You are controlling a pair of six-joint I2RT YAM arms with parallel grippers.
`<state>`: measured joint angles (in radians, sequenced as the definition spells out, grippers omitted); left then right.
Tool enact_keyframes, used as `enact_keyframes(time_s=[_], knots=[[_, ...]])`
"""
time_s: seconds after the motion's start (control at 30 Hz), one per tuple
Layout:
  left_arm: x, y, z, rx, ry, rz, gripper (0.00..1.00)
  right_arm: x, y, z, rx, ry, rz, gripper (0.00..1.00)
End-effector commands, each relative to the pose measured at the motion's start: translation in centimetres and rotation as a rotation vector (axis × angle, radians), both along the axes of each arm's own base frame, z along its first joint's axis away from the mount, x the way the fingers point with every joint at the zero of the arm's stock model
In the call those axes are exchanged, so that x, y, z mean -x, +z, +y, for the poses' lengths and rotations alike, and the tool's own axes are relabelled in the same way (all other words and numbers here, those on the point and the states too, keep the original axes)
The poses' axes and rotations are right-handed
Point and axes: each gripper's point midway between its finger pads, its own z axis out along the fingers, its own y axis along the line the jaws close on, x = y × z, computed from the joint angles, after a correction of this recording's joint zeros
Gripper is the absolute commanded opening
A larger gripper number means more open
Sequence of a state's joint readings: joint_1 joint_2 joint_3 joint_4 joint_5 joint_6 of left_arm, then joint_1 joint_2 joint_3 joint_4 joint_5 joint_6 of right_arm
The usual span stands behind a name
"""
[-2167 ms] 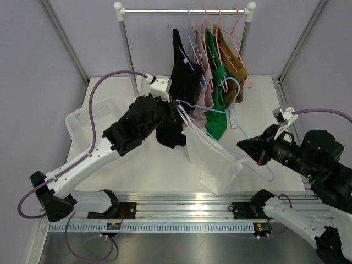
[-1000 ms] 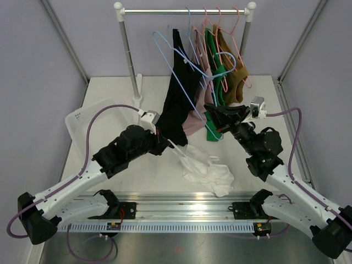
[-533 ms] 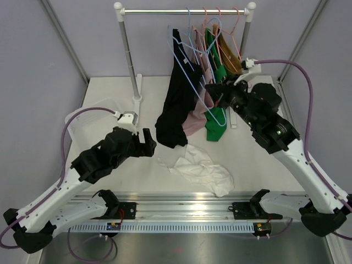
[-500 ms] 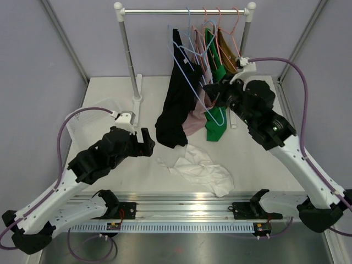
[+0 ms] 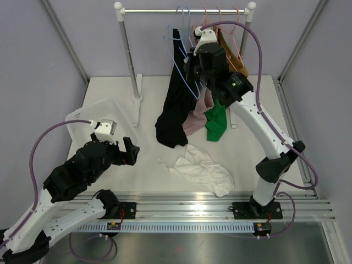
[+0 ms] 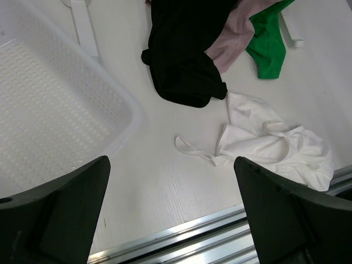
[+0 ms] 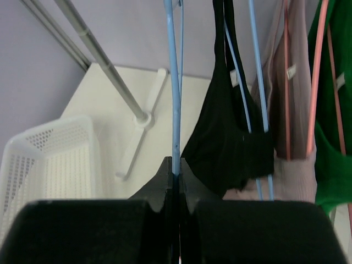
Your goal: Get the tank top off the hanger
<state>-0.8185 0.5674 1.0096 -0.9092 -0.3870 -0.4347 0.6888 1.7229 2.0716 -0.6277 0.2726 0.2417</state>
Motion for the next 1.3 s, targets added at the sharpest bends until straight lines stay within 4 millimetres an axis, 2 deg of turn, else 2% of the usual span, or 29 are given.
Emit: enact_keyframes(time_s=[0.0,0.1,0.13,0.17,0.2,0.23,0.27,0.47,0.67,0.7,0.73,0.77,0.8,0.83,0.87,0.93,0.97,1.0,1.03,1.07,1.1,1.13,1.17,1.2,1.23,1.27], knots=[[-0.5,-1.5,1.1,-0.070,0.036,-0.014,0.99,-2.2,1.6,0.8,0.054,-0.028,-0.061,0.00],[-0.9,-1.5,1.2,-0.076,0.049,-0.034,0.99,-4.3,2.3,2.1,0.059,-0.036,-0.096,0.00],[-0.9,-1.3,1.4,-0.070,0.059,-0.040,0.99,-4.5,4.1,2.1,0.041,-0.043,-0.139,0.00],[-0.9,-1.5,1.4,-0.072,0.062,-0.040,0.99,-5.7,2.8,2.9,0.059,-0.043,-0.127,0.00],[-0.9,-1.5,1.5,-0.072,0.062,-0.040,0.99,-6.1,2.9,3.0,0.061,-0.054,-0.137,0.00],[-0.9,-1.4,1.5,-0.064,0.063,-0.041,0.99,-6.4,4.0,2.9,0.051,-0.063,-0.172,0.00],[-0.9,-1.5,1.4,-0.061,0.060,-0.043,0.99,-7.3,2.8,3.5,0.067,-0.059,-0.161,0.00],[-0.8,-1.5,1.0,-0.055,0.037,-0.045,0.99,-10.0,2.0,4.1,0.051,-0.077,-0.203,0.00],[-0.7,-1.5,0.9,-0.051,0.032,-0.045,0.99,-10.3,0.9,5.0,0.048,-0.036,-0.185,0.00],[-0.8,-1.5,0.9,-0.053,0.034,-0.045,0.99,-10.2,0.7,5.2,0.045,-0.023,-0.178,0.09],[-0.8,-1.5,1.0,-0.049,0.042,-0.044,0.99,-10.0,0.5,5.3,0.036,-0.019,-0.165,0.23],[-0.8,-1.4,1.1,-0.049,0.048,-0.042,0.99,-9.6,1.1,5.1,0.026,-0.013,-0.167,0.37],[-0.9,-1.3,1.1,-0.052,0.053,-0.041,0.99,-9.0,1.6,5.3,0.018,0.009,-0.169,0.44],[-1.1,-1.4,1.2,-0.051,0.076,-0.030,0.99,-8.5,2.4,5.2,0.009,0.012,-0.178,0.48],[-1.3,-1.4,1.1,-0.055,0.083,-0.021,0.99,-7.3,4.2,4.8,-0.005,0.022,-0.198,0.53],[-1.7,-1.4,-0.1,-0.036,0.073,0.016,0.99,-5.9,5.6,4.3,-0.012,0.037,-0.211,0.77],[-2.0,-1.0,-0.9,-0.012,0.064,0.019,0.99,-4.3,8.0,3.3,-0.032,0.043,-0.240,0.90],[-2.0,-0.9,-2.1,0.013,0.030,0.033,0.99,-3.5,8.6,2.7,-0.031,0.050,-0.241,0.99],[-2.3,-1.2,-2.9,0.034,0.026,0.052,0.99,-2.8,8.3,2.3,-0.021,0.054,-0.226,1.00],[-3.0,-1.1,-4.5,0.055,0.005,0.054,0.99,-0.9,10.6,0.7,-0.042,0.053,-0.256,0.99],[-3.1,-1.4,-5.7,0.065,-0.024,0.063,0.99,0.0,11.0,0.1,-0.041,0.060,-0.260,1.00],[-3.4,-2.0,-6.7,0.070,-0.037,0.072,0.99,0.3,9.9,-0.3,-0.011,0.062,-0.240,1.00],[-4.0,-2.2,-8.9,0.080,-0.070,0.072,0.99,2.4,12.1,-2.1,-0.032,0.055,-0.276,0.99],[-4.1,-2.5,-10.1,0.085,-0.098,0.076,0.99,3.2,12.3,-3.0,-0.025,0.044,-0.281,1.00],[-4.1,-2.6,-11.5,0.092,-0.135,0.077,0.99,3.4,11.0,-3.6,0.011,0.037,-0.259,0.99],[-4.1,-2.1,-13.7,0.118,-0.185,0.057,0.99,5.5,12.6,-5.6,-0.008,0.018,-0.291,1.00]])
